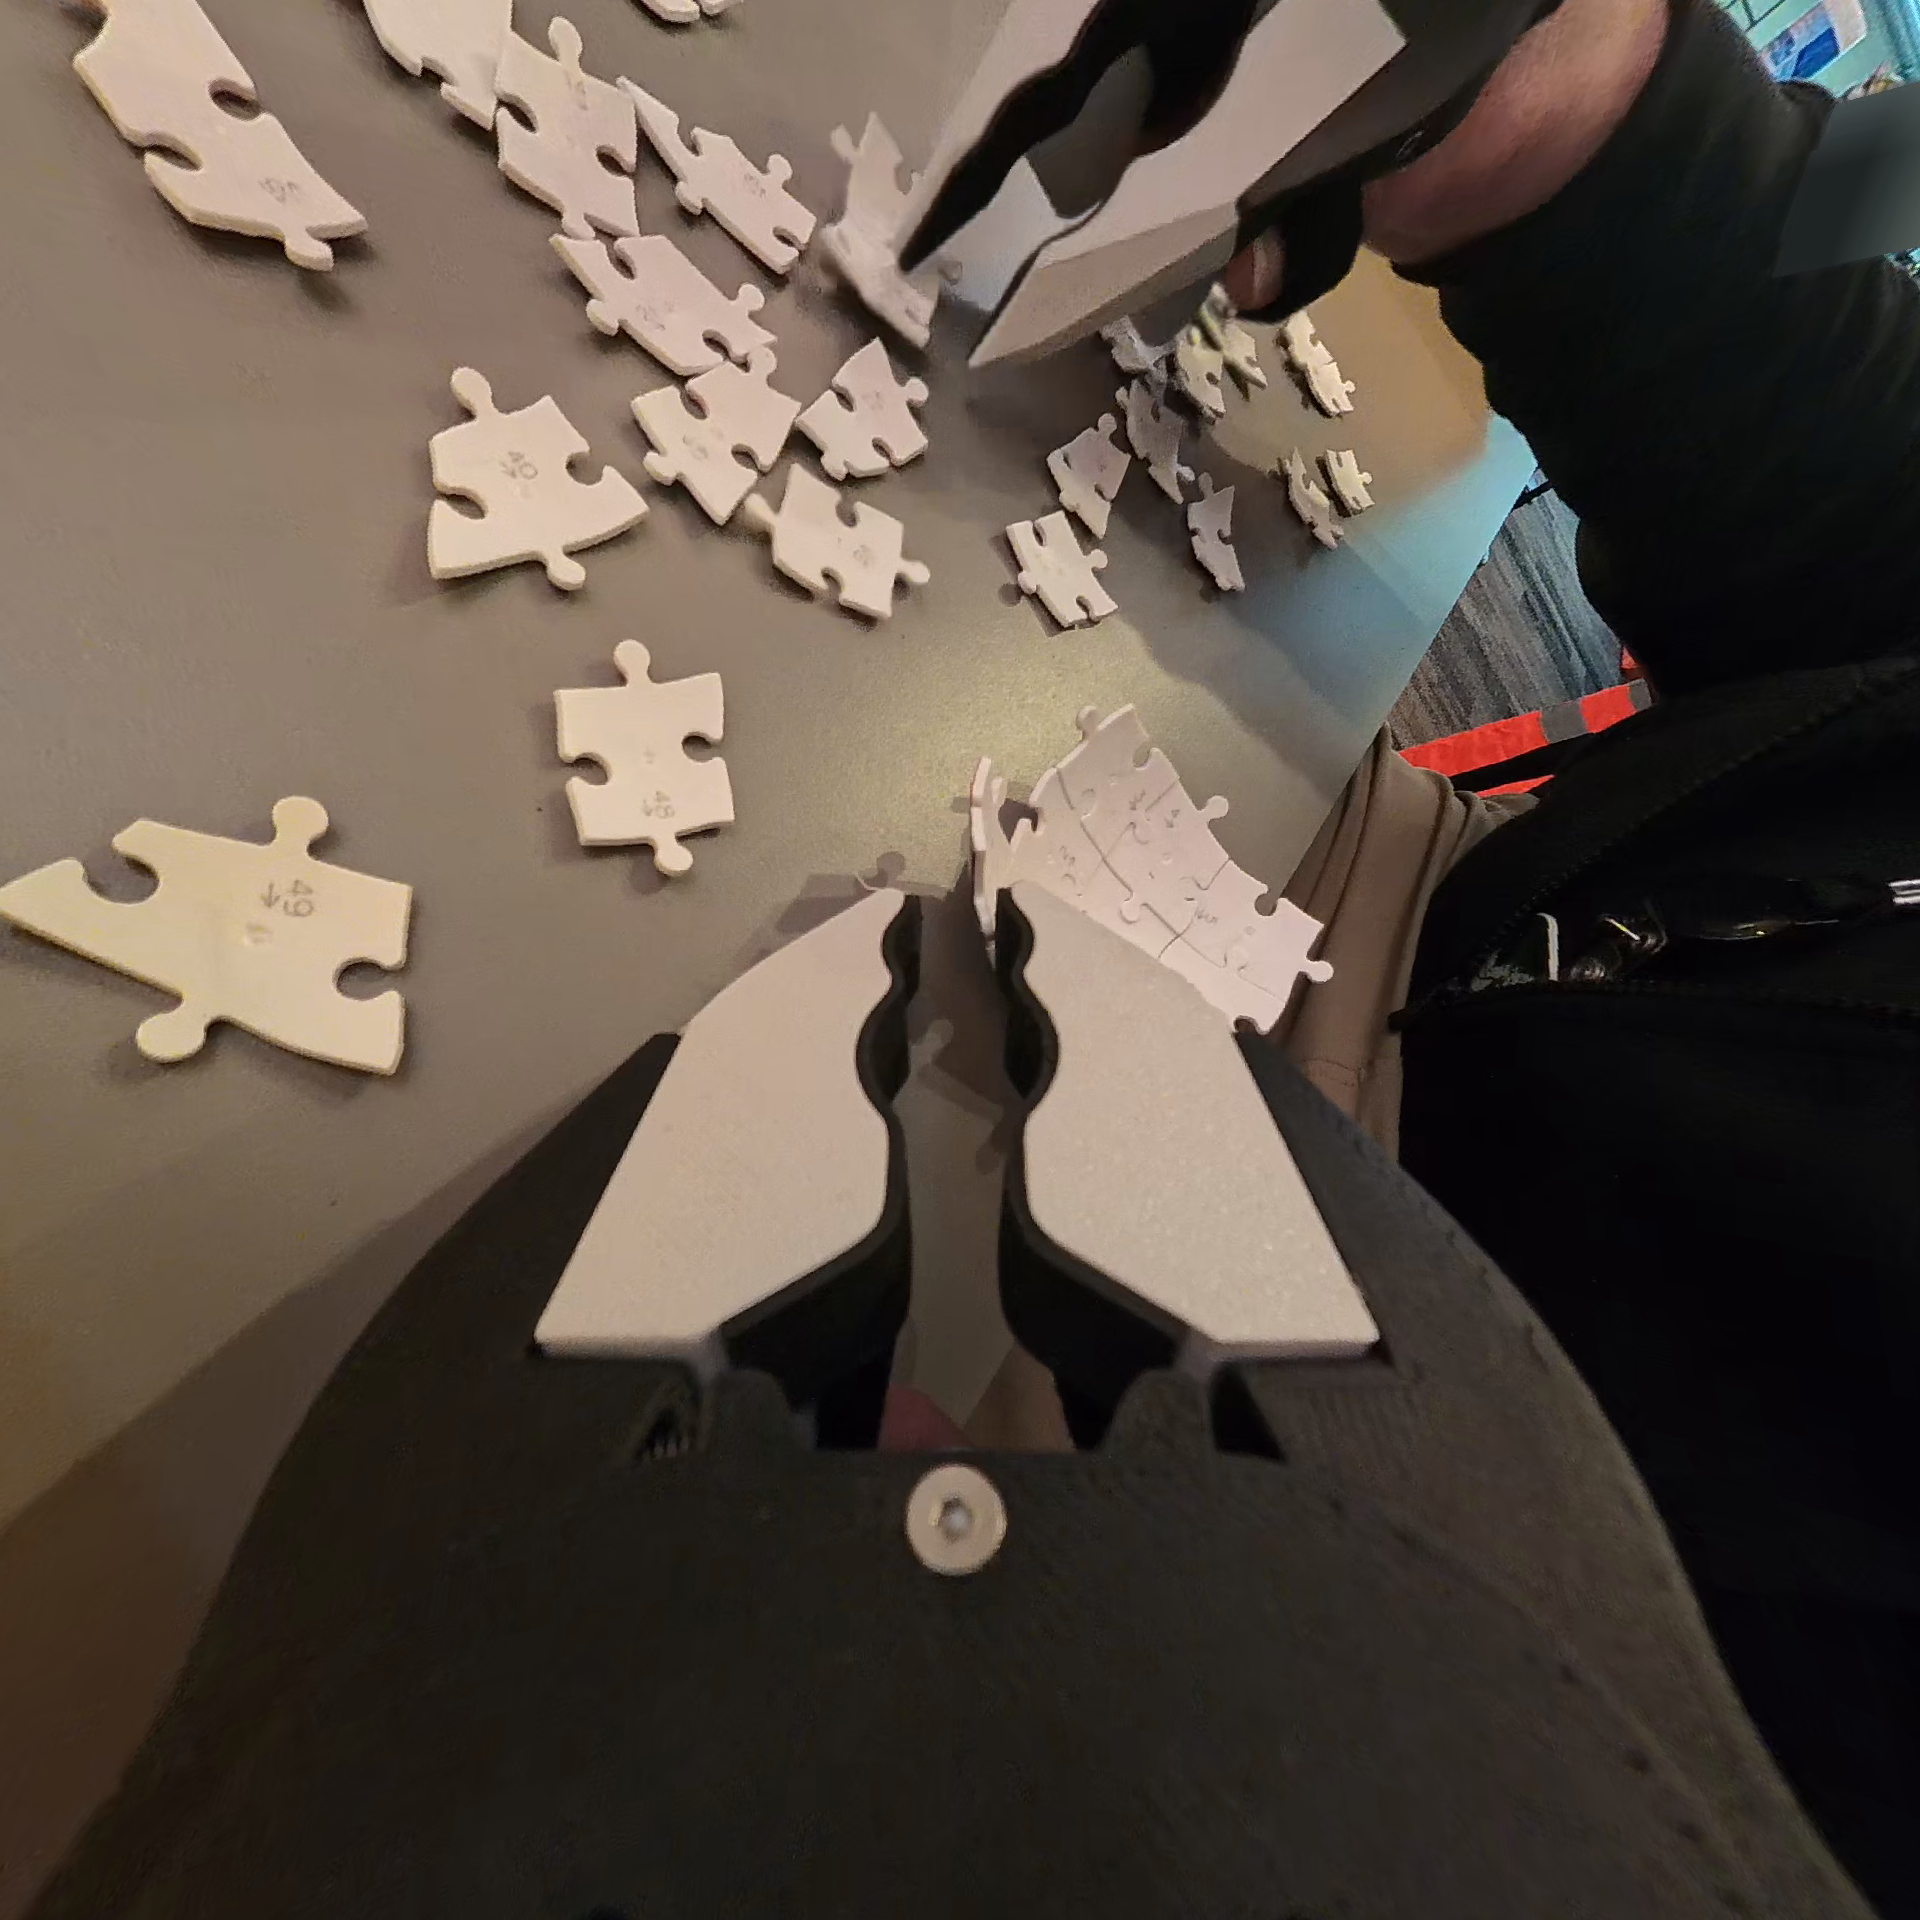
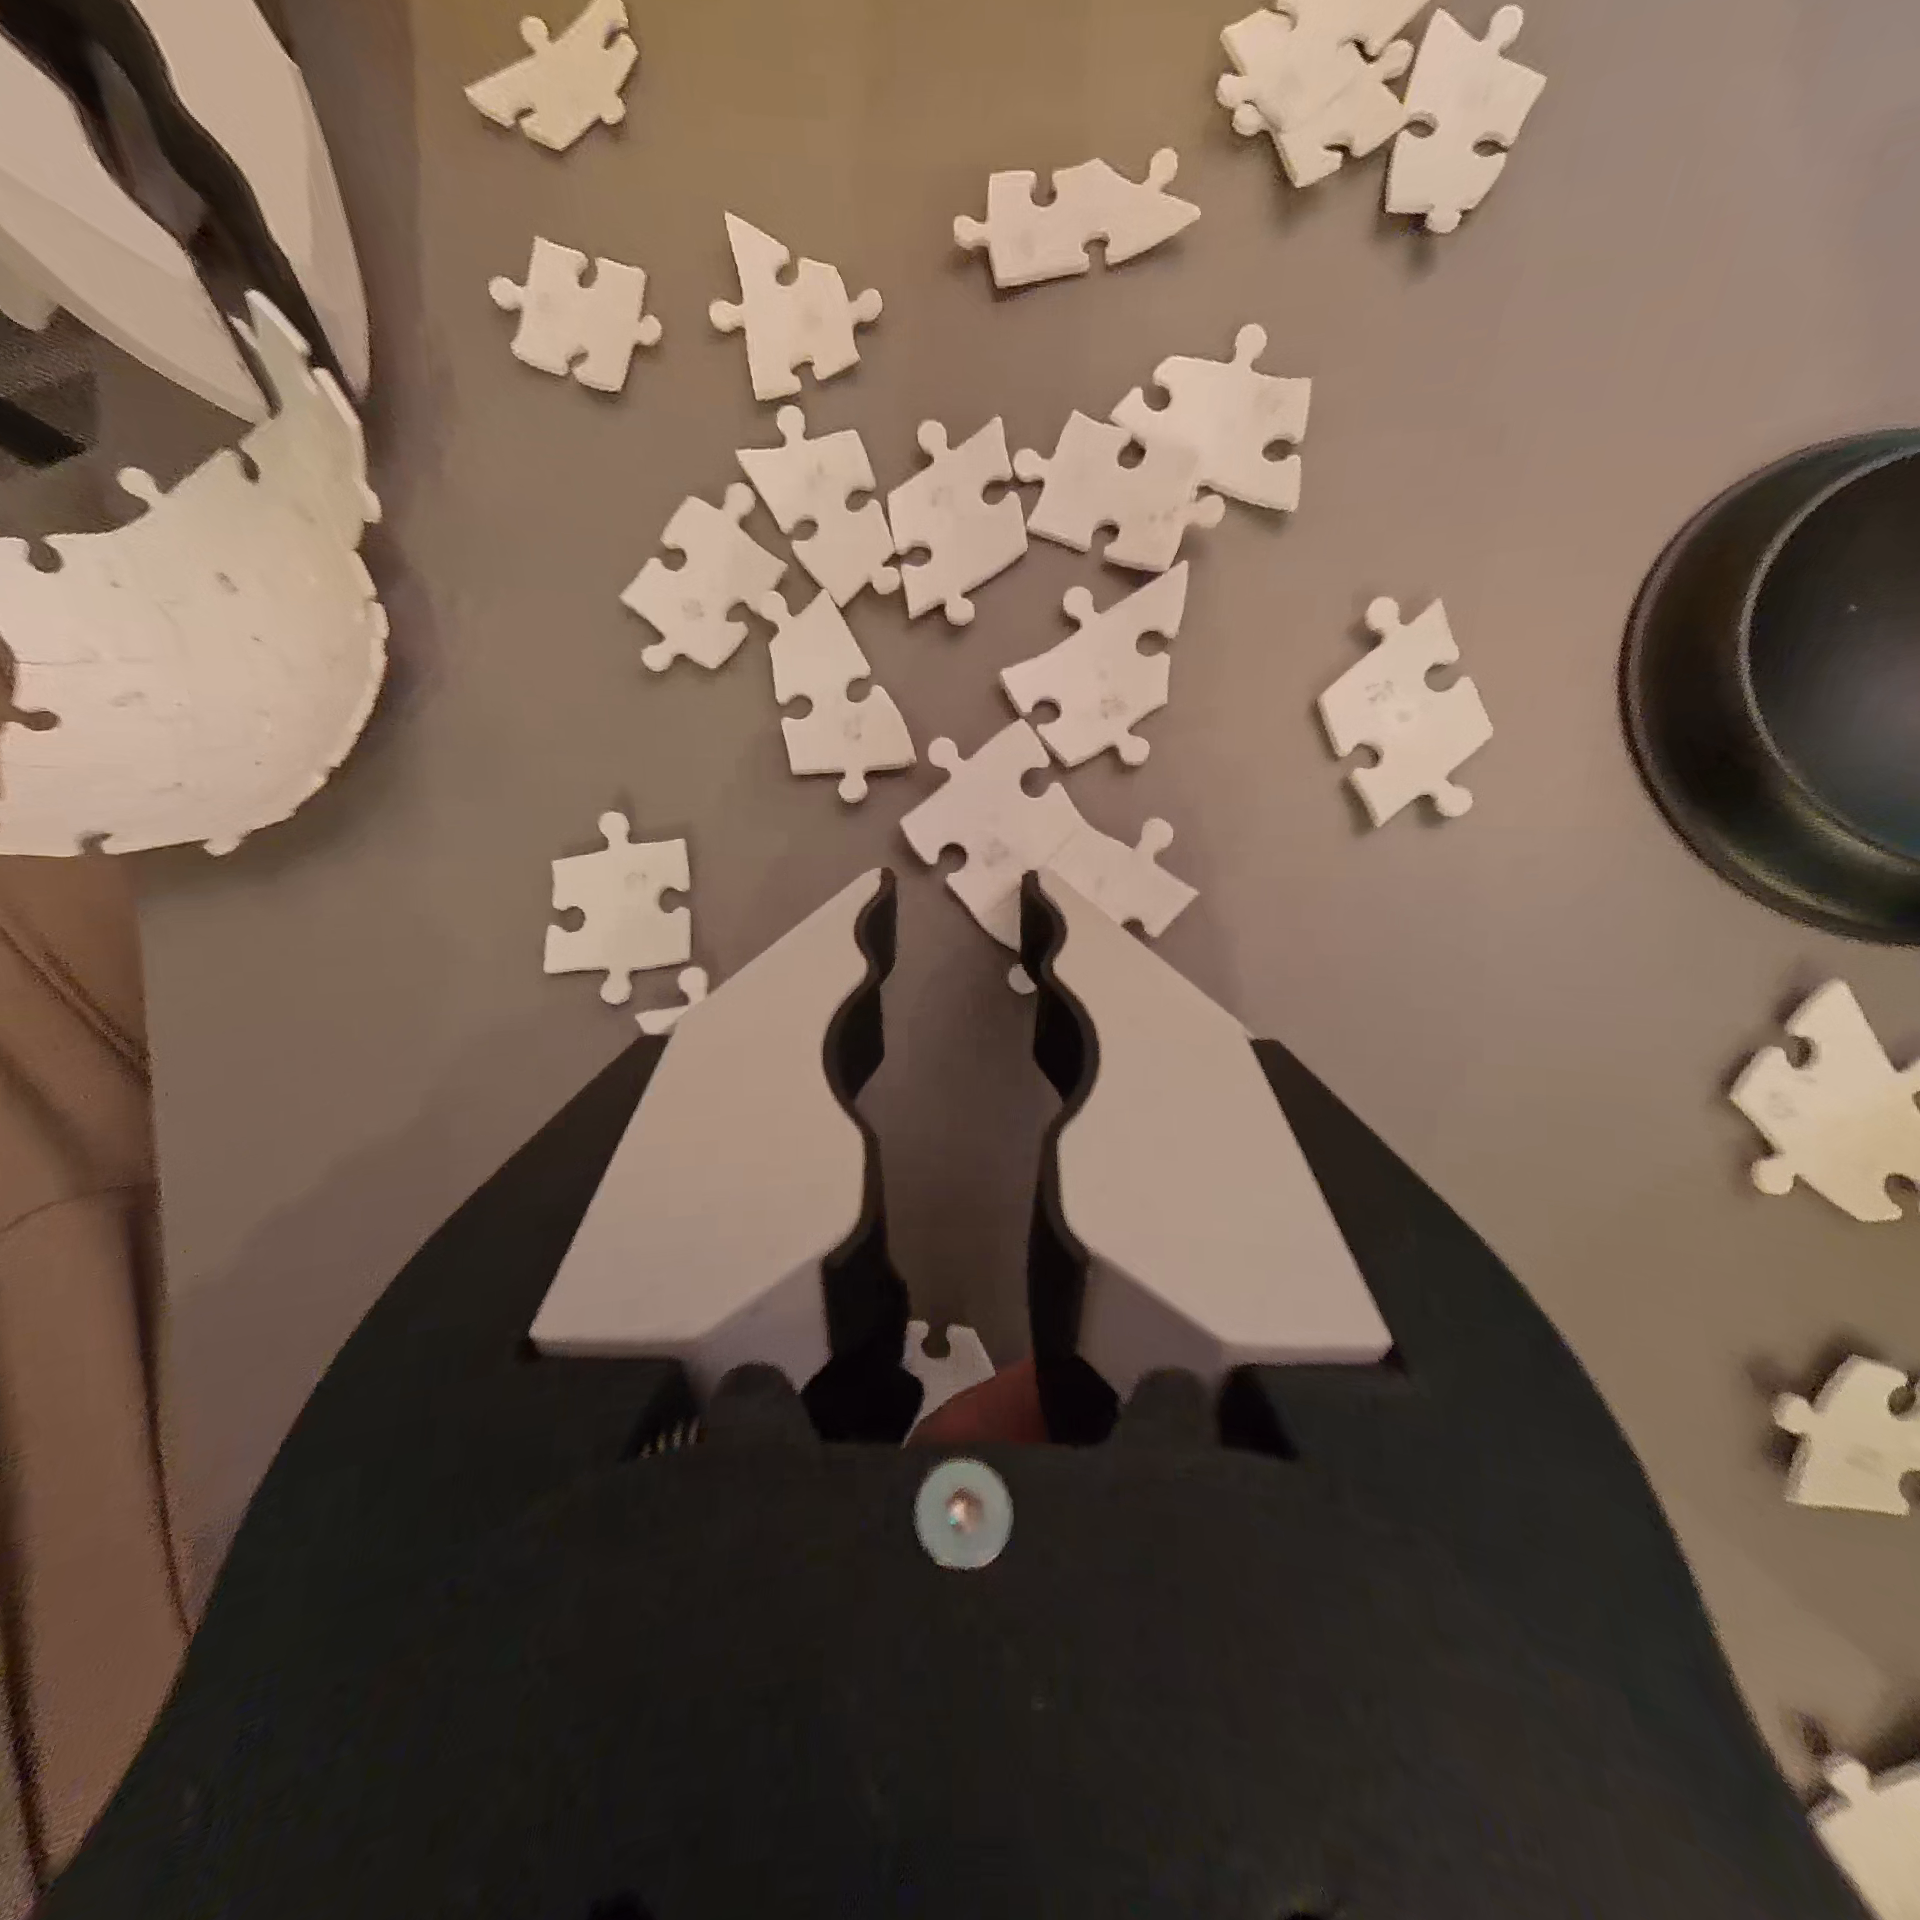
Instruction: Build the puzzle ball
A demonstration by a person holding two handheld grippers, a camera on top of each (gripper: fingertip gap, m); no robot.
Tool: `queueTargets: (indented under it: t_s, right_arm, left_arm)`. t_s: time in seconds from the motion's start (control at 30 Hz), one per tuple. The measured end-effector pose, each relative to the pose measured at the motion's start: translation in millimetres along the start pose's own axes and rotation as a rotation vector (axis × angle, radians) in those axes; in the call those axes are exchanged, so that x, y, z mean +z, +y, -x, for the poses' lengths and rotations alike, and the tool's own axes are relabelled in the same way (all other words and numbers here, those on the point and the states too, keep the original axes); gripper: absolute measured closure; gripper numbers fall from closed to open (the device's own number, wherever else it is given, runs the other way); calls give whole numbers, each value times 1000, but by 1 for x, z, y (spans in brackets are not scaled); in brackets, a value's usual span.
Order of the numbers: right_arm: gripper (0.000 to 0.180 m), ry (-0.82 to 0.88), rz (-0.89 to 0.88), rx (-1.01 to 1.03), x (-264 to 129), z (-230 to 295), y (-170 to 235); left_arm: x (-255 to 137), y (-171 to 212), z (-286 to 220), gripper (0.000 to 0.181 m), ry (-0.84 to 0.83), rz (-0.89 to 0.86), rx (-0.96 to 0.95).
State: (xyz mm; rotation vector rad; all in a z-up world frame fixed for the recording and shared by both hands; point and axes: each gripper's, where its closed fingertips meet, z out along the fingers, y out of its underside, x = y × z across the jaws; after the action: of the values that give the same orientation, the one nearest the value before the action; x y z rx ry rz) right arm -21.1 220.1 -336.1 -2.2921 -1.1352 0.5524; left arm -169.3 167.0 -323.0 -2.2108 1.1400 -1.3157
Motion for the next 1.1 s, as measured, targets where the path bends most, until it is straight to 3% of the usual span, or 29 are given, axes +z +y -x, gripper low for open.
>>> queueTargets:
  t_s: [0.07,0.23,0.4,0.6,0.83,1.1]
  right_arm:
    - [166,27,2,9,0,-5,1]
    - [166,51,22,1,1,-6,2]
    - [145,-15,7,20,-3,4,-4]
    - [139,32,-105,88,-53,-25,-10]
    - [137,292,-65,191,-105,-101,43]
    - [133,387,28,180,-106,-130,77]
  left_arm:
    - [0,0,0,167,0,1,0]
    - [0,0,0,167,-1,4,3]
    - [0,0,0,167,-4,4,8]
    - [0,0,0,167,-3,1,4]
    - [0,0,0,167,-2,0,0]
    - [0,0,0,167,-1,1,-1]
